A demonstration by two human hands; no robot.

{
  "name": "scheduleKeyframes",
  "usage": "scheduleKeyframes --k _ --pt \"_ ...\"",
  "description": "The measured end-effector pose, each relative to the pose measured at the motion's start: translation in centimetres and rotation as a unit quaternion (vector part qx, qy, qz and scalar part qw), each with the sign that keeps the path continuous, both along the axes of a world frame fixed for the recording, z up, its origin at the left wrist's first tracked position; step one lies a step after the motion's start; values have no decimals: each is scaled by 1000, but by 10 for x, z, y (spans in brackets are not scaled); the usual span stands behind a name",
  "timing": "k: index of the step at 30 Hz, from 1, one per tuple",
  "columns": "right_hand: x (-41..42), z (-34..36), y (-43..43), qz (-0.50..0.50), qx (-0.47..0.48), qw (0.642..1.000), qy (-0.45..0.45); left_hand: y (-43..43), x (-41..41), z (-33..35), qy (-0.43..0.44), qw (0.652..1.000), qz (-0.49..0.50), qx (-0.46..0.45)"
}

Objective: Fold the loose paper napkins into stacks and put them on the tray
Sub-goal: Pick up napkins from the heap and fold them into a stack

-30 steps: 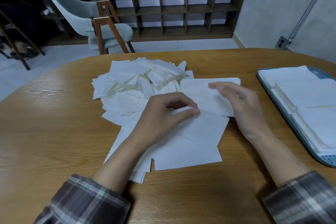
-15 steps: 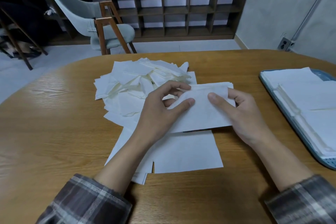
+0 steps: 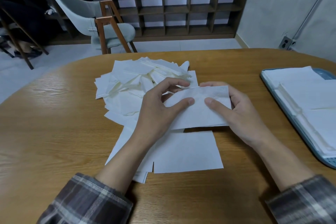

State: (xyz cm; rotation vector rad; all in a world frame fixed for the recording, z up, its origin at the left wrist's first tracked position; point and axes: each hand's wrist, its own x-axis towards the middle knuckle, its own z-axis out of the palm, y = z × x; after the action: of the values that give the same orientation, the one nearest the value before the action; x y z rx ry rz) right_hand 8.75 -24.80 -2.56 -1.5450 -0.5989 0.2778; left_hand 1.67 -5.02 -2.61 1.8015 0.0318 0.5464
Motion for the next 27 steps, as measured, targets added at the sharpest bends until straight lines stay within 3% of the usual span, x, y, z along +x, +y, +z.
scheduleKeyframes --k 3,6,10,13,19,27 --pt "1 0 -1 -3 15 1000 -1 2 -1 -1 -10 1000 19 9" --pt "6 2 -4 17 91 995 44 6 0 1 -27 998 57 -1" --pt "10 4 -8 51 161 979 111 5 -1 9 48 997 13 -63" --pt "9 1 -5 32 136 985 103 1 -3 11 85 991 -50 -90" --pt "12 -2 -3 -26 80 995 58 4 -3 9 88 990 -34 -103" --pt "13 -4 -6 -37 46 998 -2 1 -4 6 55 998 -7 -13"
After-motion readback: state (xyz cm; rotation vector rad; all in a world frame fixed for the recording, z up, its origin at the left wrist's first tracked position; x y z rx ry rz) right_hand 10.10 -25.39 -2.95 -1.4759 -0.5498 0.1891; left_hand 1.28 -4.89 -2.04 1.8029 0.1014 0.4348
